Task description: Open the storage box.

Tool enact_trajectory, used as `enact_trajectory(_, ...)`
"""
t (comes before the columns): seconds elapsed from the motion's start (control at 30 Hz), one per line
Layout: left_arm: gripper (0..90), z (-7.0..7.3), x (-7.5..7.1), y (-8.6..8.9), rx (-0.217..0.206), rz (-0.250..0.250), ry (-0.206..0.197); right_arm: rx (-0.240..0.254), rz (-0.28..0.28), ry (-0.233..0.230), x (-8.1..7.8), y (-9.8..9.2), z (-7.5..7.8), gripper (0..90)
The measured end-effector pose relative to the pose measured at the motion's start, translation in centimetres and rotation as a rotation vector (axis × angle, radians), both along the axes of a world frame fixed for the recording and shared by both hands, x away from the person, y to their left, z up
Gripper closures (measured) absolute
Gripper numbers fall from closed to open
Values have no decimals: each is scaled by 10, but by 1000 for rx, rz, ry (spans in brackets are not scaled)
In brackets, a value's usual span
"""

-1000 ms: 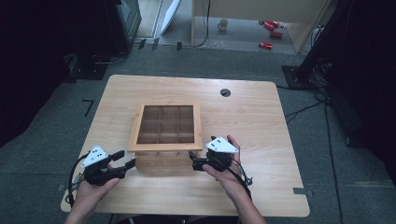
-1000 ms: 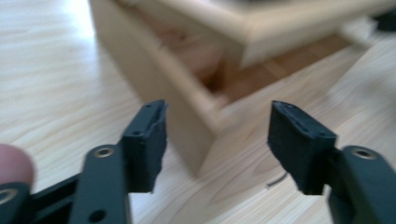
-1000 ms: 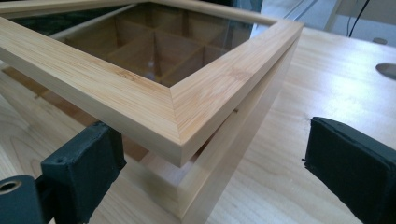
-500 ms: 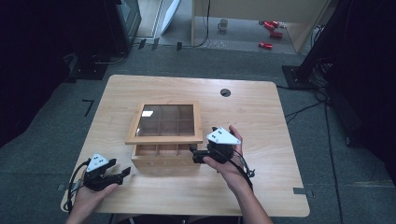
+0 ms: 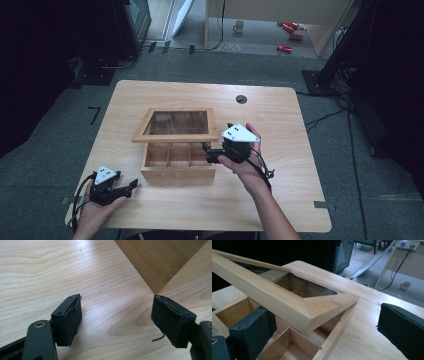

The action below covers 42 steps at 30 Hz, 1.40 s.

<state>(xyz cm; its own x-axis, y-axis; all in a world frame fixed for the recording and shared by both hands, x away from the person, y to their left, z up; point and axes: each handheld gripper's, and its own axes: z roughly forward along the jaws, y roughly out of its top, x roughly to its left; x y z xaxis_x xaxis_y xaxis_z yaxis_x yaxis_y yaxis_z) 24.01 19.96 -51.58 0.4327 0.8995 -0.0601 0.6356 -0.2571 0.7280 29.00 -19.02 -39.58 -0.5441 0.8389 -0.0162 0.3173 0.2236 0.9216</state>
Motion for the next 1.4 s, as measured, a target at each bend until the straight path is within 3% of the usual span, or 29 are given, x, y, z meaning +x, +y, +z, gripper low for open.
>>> enact_trajectory(0.13, 240, -2, -1, -8, 67, 4, -23, -38, 27, -19, 7, 3, 6, 19)
enact_trajectory(0.33, 239, -1, -1, -5, 35, 3, -15, -20, 46, -69, 13, 3, 14, 20)
enact_trajectory(0.5, 239, -1, -1, -4, 32, 3, -12, -13, 78, -98, 22, 5, 18, 22)
enact_trajectory(0.6, 240, -1, 0, -3, 10, 5, -8, -2, 70, -117, 27, 7, 15, 137)
enact_trajectory(0.77, 241, -1, 0, -2, -1, 8, -7, 21, 54, -136, 33, 9, 11, 254)
enact_trajectory(0.8, 241, -1, 0, -2, -1, 8, -7, 21, 54, -136, 33, 9, 11, 254)
enact_trajectory(0.93, 244, -1, 1, -1, -5, 8, -5, -1, 51, -167, 37, 12, 6, 391)
enact_trajectory(1.4, 246, -1, 1, -2, -4, 11, -7, 0, 59, -201, 44, 9, 11, 469)
